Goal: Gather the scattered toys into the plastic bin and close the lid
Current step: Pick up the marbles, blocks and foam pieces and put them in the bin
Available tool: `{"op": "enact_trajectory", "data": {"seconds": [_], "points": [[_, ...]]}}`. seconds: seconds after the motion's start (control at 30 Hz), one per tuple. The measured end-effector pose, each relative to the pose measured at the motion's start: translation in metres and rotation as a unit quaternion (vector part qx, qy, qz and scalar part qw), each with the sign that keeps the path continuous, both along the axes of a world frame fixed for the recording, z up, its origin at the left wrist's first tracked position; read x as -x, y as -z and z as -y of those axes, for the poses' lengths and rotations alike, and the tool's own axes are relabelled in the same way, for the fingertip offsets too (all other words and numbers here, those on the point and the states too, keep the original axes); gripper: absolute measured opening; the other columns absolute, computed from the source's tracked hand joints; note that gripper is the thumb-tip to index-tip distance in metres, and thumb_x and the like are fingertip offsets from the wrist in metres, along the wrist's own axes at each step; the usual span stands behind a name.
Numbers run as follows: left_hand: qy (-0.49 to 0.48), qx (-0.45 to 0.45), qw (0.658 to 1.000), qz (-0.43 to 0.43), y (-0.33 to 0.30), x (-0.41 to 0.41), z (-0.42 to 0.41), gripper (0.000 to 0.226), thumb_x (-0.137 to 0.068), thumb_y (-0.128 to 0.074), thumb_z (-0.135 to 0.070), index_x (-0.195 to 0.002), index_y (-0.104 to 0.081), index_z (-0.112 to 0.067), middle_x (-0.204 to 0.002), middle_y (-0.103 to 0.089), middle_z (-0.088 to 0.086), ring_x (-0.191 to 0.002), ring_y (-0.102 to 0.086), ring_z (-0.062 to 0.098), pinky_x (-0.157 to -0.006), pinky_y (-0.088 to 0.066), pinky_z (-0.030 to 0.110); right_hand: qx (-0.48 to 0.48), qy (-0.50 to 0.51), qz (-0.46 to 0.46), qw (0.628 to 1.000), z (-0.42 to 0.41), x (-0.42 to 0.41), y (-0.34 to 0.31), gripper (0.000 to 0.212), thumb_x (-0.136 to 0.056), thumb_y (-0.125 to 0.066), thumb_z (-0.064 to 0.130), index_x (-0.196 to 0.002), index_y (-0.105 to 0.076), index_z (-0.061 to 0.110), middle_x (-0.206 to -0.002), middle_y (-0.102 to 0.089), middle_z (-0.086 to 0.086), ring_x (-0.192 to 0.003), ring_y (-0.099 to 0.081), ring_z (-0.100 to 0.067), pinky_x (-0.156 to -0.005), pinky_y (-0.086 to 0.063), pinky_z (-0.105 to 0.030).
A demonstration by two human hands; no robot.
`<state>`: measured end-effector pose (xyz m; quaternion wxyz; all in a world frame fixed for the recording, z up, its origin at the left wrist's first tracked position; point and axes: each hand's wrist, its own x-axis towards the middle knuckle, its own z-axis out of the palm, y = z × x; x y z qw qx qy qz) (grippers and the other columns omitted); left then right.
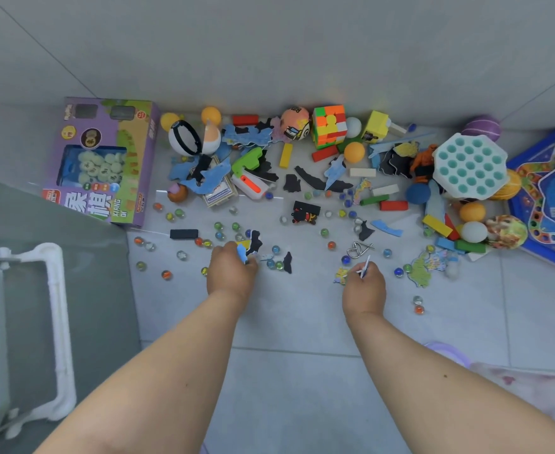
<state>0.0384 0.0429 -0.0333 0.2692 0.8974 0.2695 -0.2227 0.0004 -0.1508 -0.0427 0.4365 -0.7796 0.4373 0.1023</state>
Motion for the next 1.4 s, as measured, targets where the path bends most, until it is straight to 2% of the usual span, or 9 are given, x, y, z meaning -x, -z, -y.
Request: {"op": "enact_trajectory", "data": {"seconds": [0.1, 0.37, 0.47, 0.57, 0.77, 1.0, 1.13, 1.3, 1.4], "points": [[-0.039, 0.067, 0.996, 0.040, -0.001, 0.001, -0.002, 0.033, -0.090, -0.058, -0.025, -0.070, -0.034, -0.015, -0.070, -0.042, 0.002, -0.065, -0.039, 0.022, -0.053, -0.031, 0.027, -0.001, -0.060, -0.036, 0.998, 0.005, -0.003, 0.005, 0.003, -0.088, -0.049, 0.007, -0.087, -0.046, 0.006, -0.100, -0.050, -0.017, -0.074, -0.046, -0.025, -0.049, -0.028, -0.022], [-0.271, 0.376, 0.886, 0.008, -0.019, 0.009, 0.007, 0.018, -0.091, -0.059, -0.010, -0.083, -0.043, -0.013, -0.072, -0.051, 0.011, -0.053, -0.044, 0.020, -0.046, -0.040, 0.024, 0.117, -0.234, -0.106, 0.959, 0.005, 0.010, 0.005, 0.046, -0.081, -0.071, 0.026, -0.109, -0.047, -0.001, -0.117, -0.042, -0.015, -0.088, -0.055, -0.033, -0.067, -0.038, -0.029], [-0.321, 0.456, 0.830, 0.008, -0.024, 0.013, 0.010, 0.006, -0.090, -0.053, 0.003, -0.095, -0.054, -0.001, -0.074, -0.067, 0.011, -0.065, -0.065, 0.022, -0.079, -0.056, 0.035, 0.147, -0.311, -0.122, 0.931, 0.004, 0.006, 0.003, 0.044, -0.084, -0.067, 0.020, -0.117, -0.046, 0.000, -0.123, -0.042, -0.015, -0.098, -0.056, -0.031, -0.076, -0.043, -0.033], [-0.327, 0.469, 0.820, 0.001, -0.028, 0.015, 0.009, 0.014, -0.087, -0.051, 0.009, -0.098, -0.053, 0.000, -0.066, -0.068, 0.012, -0.060, -0.068, 0.024, -0.094, -0.051, 0.047, 0.153, -0.341, -0.112, 0.921, 0.004, 0.000, 0.002, 0.037, -0.086, -0.059, 0.010, -0.121, -0.047, 0.003, -0.123, -0.045, -0.015, -0.102, -0.055, -0.031, -0.080, -0.044, -0.034], [-0.316, 0.447, 0.837, -0.018, -0.033, 0.019, 0.007, 0.027, -0.087, -0.045, 0.017, -0.083, -0.040, -0.009, -0.081, -0.054, 0.019, -0.065, -0.058, 0.029, -0.061, -0.059, 0.035, 0.158, -0.316, -0.103, 0.930, 0.005, -0.007, 0.005, 0.033, -0.087, -0.059, 0.011, -0.118, -0.047, 0.007, -0.120, -0.048, -0.012, -0.100, -0.055, -0.028, -0.075, -0.043, -0.031], [-0.307, 0.474, 0.824, -0.048, -0.031, 0.025, 0.010, 0.029, -0.086, -0.052, 0.015, -0.102, -0.053, -0.010, -0.083, -0.057, 0.018, -0.064, -0.059, 0.028, -0.071, -0.059, 0.039, 0.198, -0.401, -0.063, 0.892, 0.003, -0.007, 0.005, 0.031, -0.086, -0.052, 0.002, -0.116, -0.049, 0.008, -0.117, -0.050, -0.009, -0.098, -0.052, -0.027, -0.064, -0.032, -0.028], [-0.336, 0.503, 0.794, -0.065, -0.027, 0.025, 0.012, 0.027, -0.091, -0.053, 0.006, -0.111, -0.052, -0.012, -0.083, -0.061, 0.019, -0.067, -0.060, 0.027, -0.081, -0.056, 0.043, 0.189, -0.409, -0.096, 0.888, 0.003, -0.016, 0.006, 0.030, -0.087, -0.056, 0.008, -0.115, -0.047, 0.009, -0.116, -0.048, -0.010, -0.097, -0.054, -0.027, -0.064, -0.035, -0.028], [-0.356, 0.528, 0.767, -0.076, -0.025, 0.025, 0.015, 0.006, -0.095, -0.055, -0.009, -0.100, -0.054, -0.013, -0.084, -0.061, 0.016, -0.057, -0.056, 0.018, -0.065, -0.058, 0.032, 0.151, -0.404, -0.113, 0.895, 0.004, -0.021, 0.005, 0.027, -0.088, -0.060, 0.016, -0.110, -0.046, 0.010, -0.112, -0.052, -0.010, -0.095, -0.056, -0.026, -0.065, -0.036, -0.027], [-0.363, 0.527, 0.765, -0.074, -0.024, 0.025, 0.016, 0.004, -0.096, -0.055, -0.019, -0.098, -0.053, -0.015, -0.085, -0.064, 0.014, -0.053, -0.056, 0.014, -0.062, -0.057, 0.030, 0.094, -0.400, -0.085, 0.908, 0.003, -0.020, -0.001, 0.020, -0.088, -0.057, 0.015, -0.099, -0.041, 0.013, -0.091, -0.052, -0.007, -0.080, -0.053, -0.026, -0.056, -0.034, -0.028]]}}
